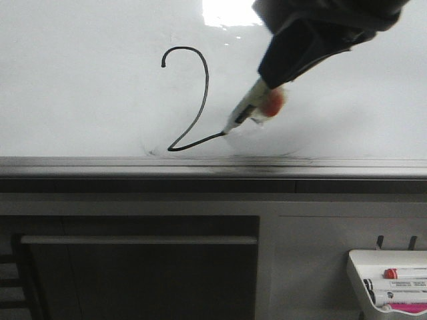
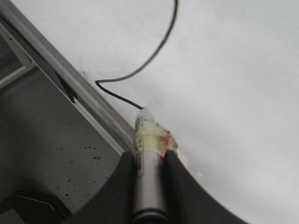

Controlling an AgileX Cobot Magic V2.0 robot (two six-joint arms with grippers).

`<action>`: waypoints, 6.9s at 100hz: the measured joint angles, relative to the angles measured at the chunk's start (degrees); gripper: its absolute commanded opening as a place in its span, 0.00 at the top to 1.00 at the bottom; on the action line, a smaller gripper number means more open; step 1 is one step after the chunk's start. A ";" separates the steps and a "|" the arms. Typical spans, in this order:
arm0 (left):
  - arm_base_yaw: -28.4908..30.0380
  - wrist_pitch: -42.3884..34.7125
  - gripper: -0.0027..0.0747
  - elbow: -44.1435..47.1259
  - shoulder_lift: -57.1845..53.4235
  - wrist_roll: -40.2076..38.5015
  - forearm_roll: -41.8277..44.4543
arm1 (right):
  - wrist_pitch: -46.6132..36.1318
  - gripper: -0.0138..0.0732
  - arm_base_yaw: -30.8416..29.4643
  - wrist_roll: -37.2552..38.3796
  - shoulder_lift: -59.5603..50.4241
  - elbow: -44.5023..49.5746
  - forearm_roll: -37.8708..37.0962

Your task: Write number 2 on whiteboard

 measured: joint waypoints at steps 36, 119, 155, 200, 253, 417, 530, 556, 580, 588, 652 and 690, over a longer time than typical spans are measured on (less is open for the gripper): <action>-4.59 -1.94 0.78 0.00 0.12 0.00 8.04 | 1.65 0.90 8.16 -1.02 -2.29 0.41 -2.48; -16.97 -16.91 0.69 -0.27 26.52 0.00 17.64 | 2.08 0.90 20.46 -2.95 -0.65 -3.35 -2.70; -16.97 -14.77 0.99 -0.53 26.66 1.77 19.78 | 2.10 0.82 20.46 -3.09 -0.35 -3.45 -2.34; -11.69 -14.73 0.99 -1.10 26.79 -0.02 -26.08 | 0.43 0.15 10.88 -3.09 -0.75 -12.04 -6.67; -5.33 5.42 0.99 -15.96 36.82 -0.46 -33.39 | 2.74 0.17 10.08 -3.09 -1.27 -12.78 -6.66; -7.39 8.84 0.99 6.41 -30.08 -0.18 -10.53 | -12.28 0.91 9.85 -0.99 -56.97 31.49 -7.01; 17.63 13.40 0.99 13.50 -36.15 -0.15 -7.63 | -12.49 0.91 9.85 -0.94 -62.25 42.21 -7.10; 24.70 14.86 0.99 21.65 -40.99 -0.15 -7.59 | -12.49 0.91 9.85 -0.94 -62.25 42.21 -7.10; 24.93 24.00 0.99 21.55 -40.99 -0.15 -7.59 | -12.49 0.91 9.85 -0.94 -62.25 42.21 -7.10; 24.93 27.52 0.99 21.55 -40.99 -0.15 -7.49 | -12.49 0.91 9.85 -0.94 -62.25 42.21 -7.10; 24.93 27.70 0.99 21.55 -40.99 -0.15 -7.49 | -12.49 0.91 9.85 -0.83 -62.25 42.21 -7.12; 24.93 27.70 0.99 21.55 -40.99 -0.15 -7.49 | -13.07 0.91 0.49 3.94 -62.25 42.21 -7.12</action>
